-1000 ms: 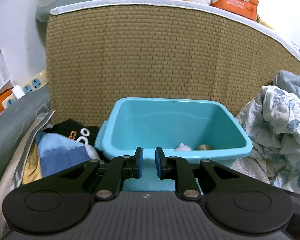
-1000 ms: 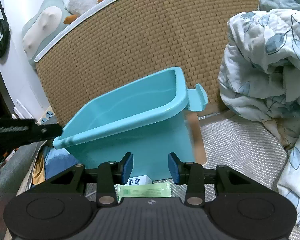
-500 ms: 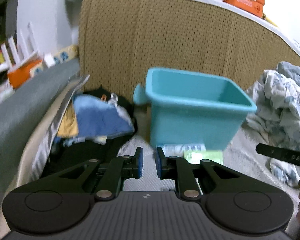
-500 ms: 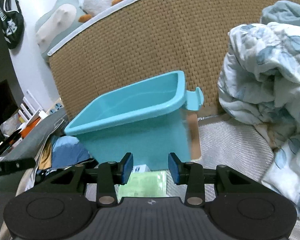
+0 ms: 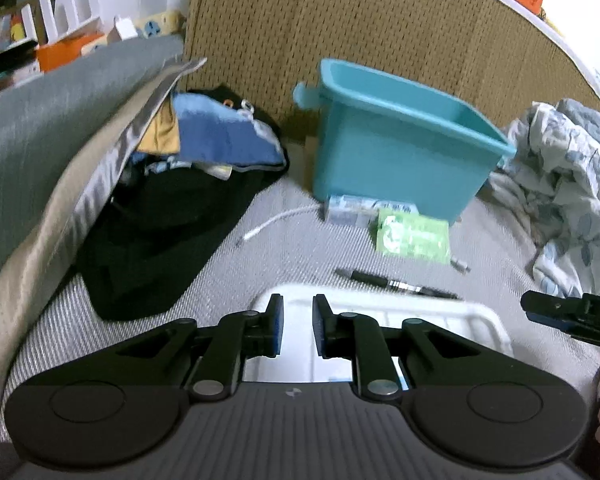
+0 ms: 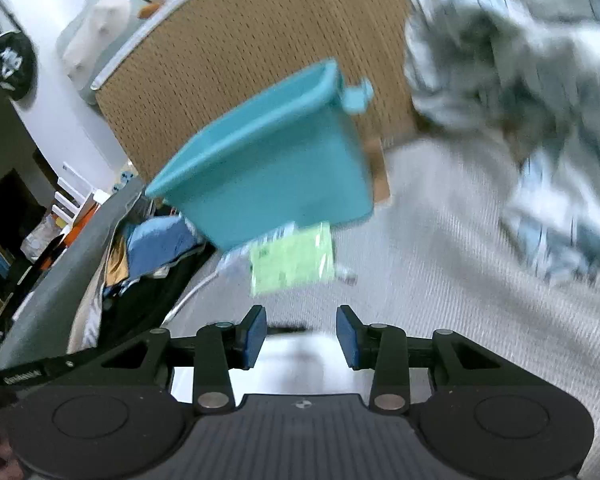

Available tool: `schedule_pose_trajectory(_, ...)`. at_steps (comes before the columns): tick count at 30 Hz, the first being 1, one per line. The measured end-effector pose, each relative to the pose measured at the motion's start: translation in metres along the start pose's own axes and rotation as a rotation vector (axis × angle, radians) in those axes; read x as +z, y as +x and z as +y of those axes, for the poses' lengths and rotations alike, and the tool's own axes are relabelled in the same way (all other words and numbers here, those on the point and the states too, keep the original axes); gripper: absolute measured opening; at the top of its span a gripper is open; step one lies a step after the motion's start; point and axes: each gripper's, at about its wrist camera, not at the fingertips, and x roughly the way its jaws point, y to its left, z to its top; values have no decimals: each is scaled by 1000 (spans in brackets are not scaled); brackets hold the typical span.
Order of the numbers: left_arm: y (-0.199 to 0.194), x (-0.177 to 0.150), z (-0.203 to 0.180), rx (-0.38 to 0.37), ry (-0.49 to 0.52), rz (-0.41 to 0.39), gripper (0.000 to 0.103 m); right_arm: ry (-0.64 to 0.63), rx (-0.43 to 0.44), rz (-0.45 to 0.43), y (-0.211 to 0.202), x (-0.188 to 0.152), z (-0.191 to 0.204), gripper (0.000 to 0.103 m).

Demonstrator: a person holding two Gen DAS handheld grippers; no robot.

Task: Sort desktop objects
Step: 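Move both grippers to the white plastic lid lying on the bed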

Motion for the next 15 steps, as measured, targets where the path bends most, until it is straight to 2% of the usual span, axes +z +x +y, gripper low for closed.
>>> schedule_pose_trajectory(6,1,-7,22,-69,-89,42,26,15,-1,47,-1,-19,-3,43)
schedule_pose_trajectory(12,12,-18,34,-103,-130,77,29,43,-15,74,-2,-31,-14,43)
schedule_pose_trajectory(15,17,-25,34,-92,-116,85,31,68,1,86,-4,-36,-21,43)
